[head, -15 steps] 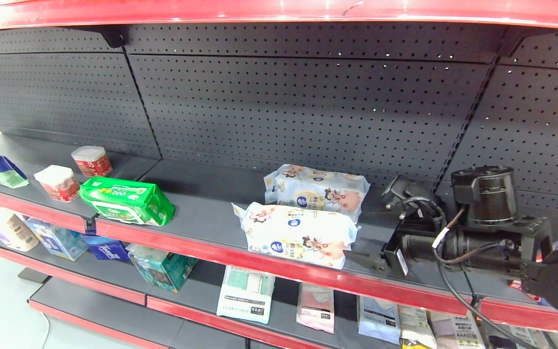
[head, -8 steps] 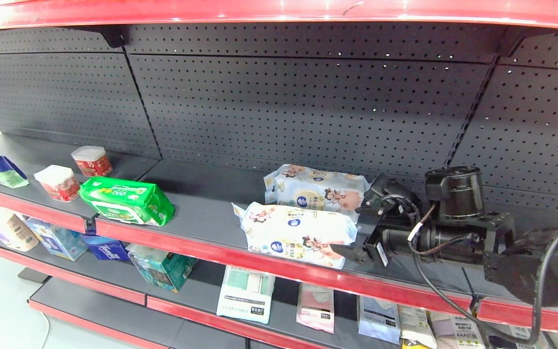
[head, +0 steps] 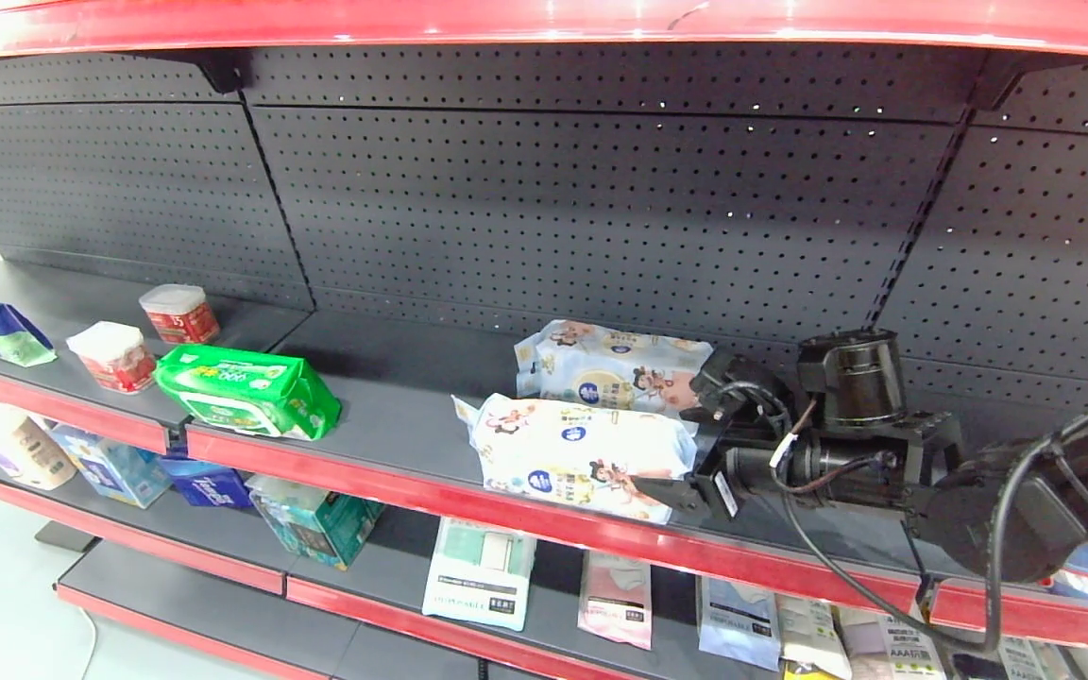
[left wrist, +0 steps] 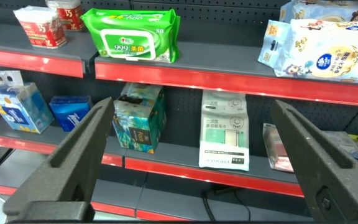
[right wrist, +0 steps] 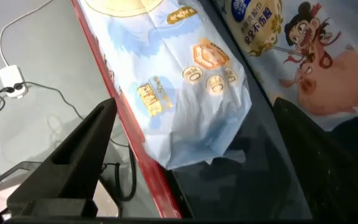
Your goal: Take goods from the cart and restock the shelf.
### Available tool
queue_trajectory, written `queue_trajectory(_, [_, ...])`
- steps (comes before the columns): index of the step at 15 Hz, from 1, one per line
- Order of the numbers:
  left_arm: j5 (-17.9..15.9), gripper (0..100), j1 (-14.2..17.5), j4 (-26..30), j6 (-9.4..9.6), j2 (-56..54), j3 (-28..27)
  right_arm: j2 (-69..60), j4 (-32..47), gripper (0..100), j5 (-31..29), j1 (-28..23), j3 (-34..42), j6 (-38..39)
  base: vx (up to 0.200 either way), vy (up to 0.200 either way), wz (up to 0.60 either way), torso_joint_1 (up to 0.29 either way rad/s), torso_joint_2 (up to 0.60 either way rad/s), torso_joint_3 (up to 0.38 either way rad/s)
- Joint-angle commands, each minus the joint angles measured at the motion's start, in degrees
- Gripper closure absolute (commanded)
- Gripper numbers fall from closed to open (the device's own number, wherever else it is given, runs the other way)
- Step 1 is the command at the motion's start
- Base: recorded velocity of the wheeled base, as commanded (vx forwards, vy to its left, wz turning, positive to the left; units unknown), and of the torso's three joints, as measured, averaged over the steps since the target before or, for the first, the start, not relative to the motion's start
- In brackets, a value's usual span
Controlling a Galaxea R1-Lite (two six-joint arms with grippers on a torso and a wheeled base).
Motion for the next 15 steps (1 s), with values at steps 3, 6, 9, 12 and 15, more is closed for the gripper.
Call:
queue_trajectory(3, [0.0,0,0.0,0.0,-0.02,0.0,0.0,1.6,0.0,0,-0.2,0.5,-0.9,-1.0,0.000,0.000,0.00,0.000,0.00,0.000])
queue_trajectory(6, [0.0,0,0.0,0.0,-0.02,0.0,0.0,2.2,0.0,0,-0.4,0.6,-1.1,-1.1,0.000,0.000,0.00,0.000,0.00,0.000])
queue_trajectory(9, [0.0,0,0.0,0.0,-0.02,0.0,0.0,2.8,0.0,100,-0.4,0.9,-1.1,-1.1,0.000,0.000,0.00,0.000,0.00,0.000])
queue_trajectory(12, [0.0,0,0.0,0.0,-0.02,0.0,0.0,2.8,0.0,100,-0.6,0.9,-1.2,-1.1,0.000,0.000,0.00,0.000,0.00,0.000])
queue_trajectory(15, [0.0,0,0.0,0.0,-0.02,0.0,0.0,2.4,0.0,100,-0.6,1.0,-1.2,-1.1,0.000,0.000,0.00,0.000,0.00,0.000])
